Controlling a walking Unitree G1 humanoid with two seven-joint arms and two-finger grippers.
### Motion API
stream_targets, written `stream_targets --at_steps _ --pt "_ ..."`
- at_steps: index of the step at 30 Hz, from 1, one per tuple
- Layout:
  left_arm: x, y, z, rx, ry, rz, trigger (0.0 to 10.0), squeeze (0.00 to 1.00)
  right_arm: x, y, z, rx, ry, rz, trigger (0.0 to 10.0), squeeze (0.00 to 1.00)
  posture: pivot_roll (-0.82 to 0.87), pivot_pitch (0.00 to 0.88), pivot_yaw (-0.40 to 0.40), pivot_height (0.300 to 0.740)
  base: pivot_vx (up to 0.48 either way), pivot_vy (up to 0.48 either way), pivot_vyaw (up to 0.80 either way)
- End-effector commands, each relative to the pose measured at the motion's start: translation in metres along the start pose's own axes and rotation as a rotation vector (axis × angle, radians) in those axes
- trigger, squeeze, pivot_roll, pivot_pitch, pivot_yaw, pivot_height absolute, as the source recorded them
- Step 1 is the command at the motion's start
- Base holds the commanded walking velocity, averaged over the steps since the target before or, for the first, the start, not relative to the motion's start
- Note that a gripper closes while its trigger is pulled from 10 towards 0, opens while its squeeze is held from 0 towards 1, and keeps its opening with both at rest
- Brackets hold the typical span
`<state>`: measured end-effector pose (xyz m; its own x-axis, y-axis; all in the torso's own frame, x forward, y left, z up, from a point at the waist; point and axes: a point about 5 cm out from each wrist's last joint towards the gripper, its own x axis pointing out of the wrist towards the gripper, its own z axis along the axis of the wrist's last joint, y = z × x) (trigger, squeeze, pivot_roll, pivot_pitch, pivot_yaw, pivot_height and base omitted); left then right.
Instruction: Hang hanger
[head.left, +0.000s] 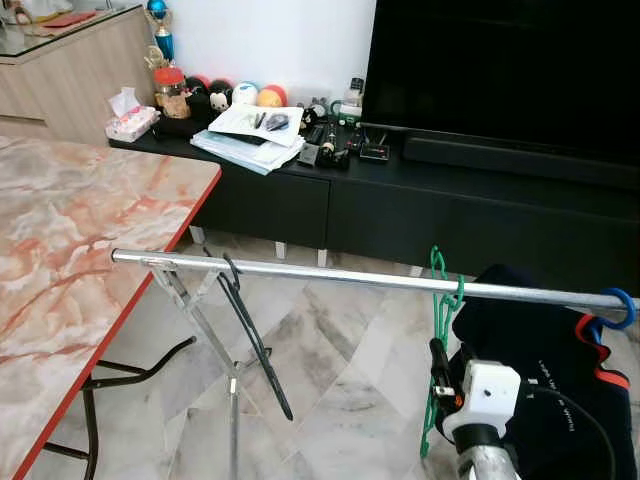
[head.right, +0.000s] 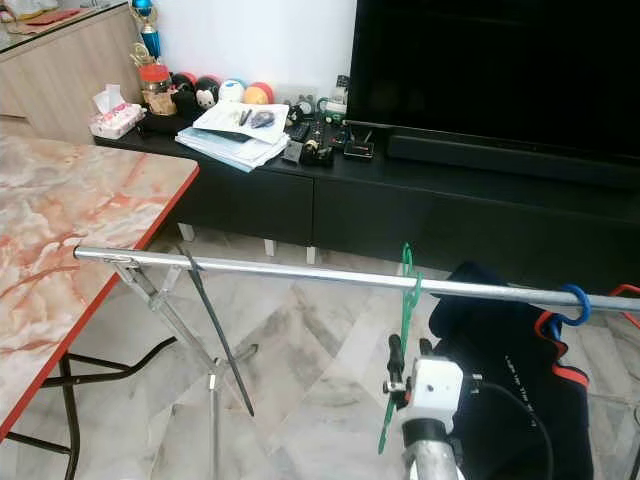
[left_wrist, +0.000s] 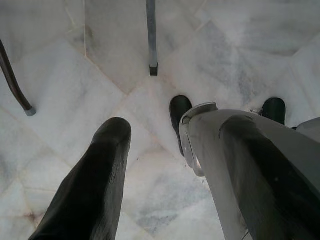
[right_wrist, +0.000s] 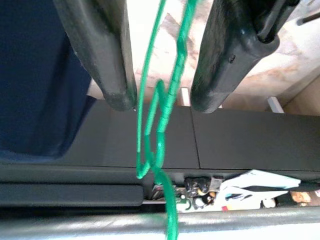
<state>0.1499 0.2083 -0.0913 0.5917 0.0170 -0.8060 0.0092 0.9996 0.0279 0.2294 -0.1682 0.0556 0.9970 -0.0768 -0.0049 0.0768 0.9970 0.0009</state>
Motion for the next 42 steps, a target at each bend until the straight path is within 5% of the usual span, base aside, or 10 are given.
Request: stream_targets --at_steps 1,7,11,42 --pt "-0.002 0.000 -0.010 0.015 0.037 -0.002 10.0 0.00 -0.006 -0.010 0.012 -0.026 -0.044 -0.047 10.0 0.00 -0.01 0.106 -0.007 0.740 0.000 0.000 0.00" --pt "-0.002 0.001 -0.009 0.021 0.034 0.004 10.0 0.00 -0.019 -0.019 0.017 -0.039 -0.043 -0.099 10.0 0.00 -0.01 0.105 -0.007 0.740 0.000 0.000 0.00" --pt "-0.003 0.004 -0.007 0.028 0.019 0.013 10.0 0.00 -0.039 -0.033 0.000 0.000 0.064 -0.208 10.0 0.00 -0.01 0.100 -0.004 0.740 0.000 0.000 0.00" --pt "-0.002 0.005 -0.005 0.038 0.018 0.020 10.0 0.00 -0.021 -0.017 -0.020 0.018 0.158 -0.162 10.0 0.00 -0.01 0.038 0.005 0.740 0.000 0.000 0.00"
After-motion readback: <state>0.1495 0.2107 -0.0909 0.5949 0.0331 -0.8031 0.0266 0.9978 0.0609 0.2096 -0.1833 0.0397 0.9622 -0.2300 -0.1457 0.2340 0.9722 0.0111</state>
